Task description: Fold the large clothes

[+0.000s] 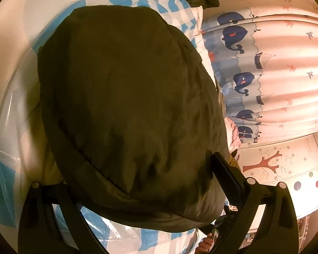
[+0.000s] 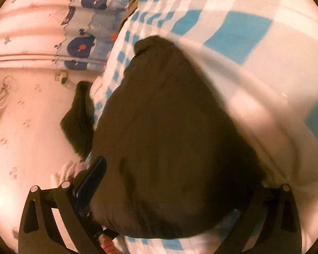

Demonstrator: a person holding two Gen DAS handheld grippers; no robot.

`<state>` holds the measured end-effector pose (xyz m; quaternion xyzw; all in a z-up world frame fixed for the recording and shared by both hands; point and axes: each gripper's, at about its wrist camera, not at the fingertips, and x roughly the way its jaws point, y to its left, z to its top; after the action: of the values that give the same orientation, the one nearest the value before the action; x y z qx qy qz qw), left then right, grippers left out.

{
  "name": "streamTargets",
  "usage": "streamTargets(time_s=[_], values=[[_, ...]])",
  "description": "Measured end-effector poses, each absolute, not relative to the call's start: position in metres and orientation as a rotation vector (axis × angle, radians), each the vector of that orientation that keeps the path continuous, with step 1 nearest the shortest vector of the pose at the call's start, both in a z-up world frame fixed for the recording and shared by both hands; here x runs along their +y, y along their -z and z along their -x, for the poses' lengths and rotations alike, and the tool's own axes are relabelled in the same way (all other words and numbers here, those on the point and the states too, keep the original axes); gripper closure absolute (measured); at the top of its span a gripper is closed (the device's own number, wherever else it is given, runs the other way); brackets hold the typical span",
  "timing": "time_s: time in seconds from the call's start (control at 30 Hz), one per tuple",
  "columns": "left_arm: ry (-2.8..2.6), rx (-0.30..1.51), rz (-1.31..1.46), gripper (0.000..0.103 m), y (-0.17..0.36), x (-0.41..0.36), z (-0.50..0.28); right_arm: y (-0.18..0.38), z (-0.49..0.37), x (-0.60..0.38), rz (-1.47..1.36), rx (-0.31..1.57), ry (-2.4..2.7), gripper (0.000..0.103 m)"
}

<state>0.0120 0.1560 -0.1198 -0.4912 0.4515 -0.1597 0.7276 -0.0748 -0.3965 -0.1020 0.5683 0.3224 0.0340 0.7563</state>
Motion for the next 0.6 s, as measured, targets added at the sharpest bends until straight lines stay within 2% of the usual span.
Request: streamTargets(time_s=[0.03, 0.07, 0.1, 0.13, 0.17, 0.23, 0.33, 0.5, 0.6], values=[[0.34, 1.008, 1.072, 0.012, 0.12, 0.155, -0.013, 0.103, 0.078, -0.399, -1.269, 0.662, -0.087, 0.007], [0.329, 1.02, 1.053, 0.023, 0.12, 0.153, -0.014, 0.103, 0.08, -0.403, -1.281, 0.64, -0.093, 0.009], [0.323, 1.035, 1.017, 0.033, 0.119, 0.15, -0.016, 0.1, 0.082, -0.403, -1.261, 0.637, -0.103, 0.027], [0.335, 1.042, 1.003, 0.052, 0.119, 0.148, -0.017, 0.098, 0.082, -0.4, -1.224, 0.652, -0.098, 0.066], [0.346, 1.051, 0.984, 0.063, 0.118, 0.147, -0.018, 0.097, 0.083, -0.399, -1.222, 0.651, -0.11, 0.069], [0.354, 1.056, 0.941, 0.078, 0.111, 0.144, -0.017, 0.092, 0.084, -0.395, -1.184, 0.652, -0.127, 0.077], [0.362, 1.052, 0.868, 0.09, 0.095, 0.142, -0.011, 0.072, 0.089, -0.39, -1.12, 0.639, -0.161, 0.08], [0.441, 1.027, 0.799, 0.093, 0.059, 0.145, 0.023, 0.036, 0.133, -0.384, -1.019, 0.617, -0.195, 0.081], [0.462, 1.035, 0.776, 0.092, 0.054, 0.152, 0.061, 0.04, 0.17, -0.373, -0.98, 0.661, -0.196, 0.081]])
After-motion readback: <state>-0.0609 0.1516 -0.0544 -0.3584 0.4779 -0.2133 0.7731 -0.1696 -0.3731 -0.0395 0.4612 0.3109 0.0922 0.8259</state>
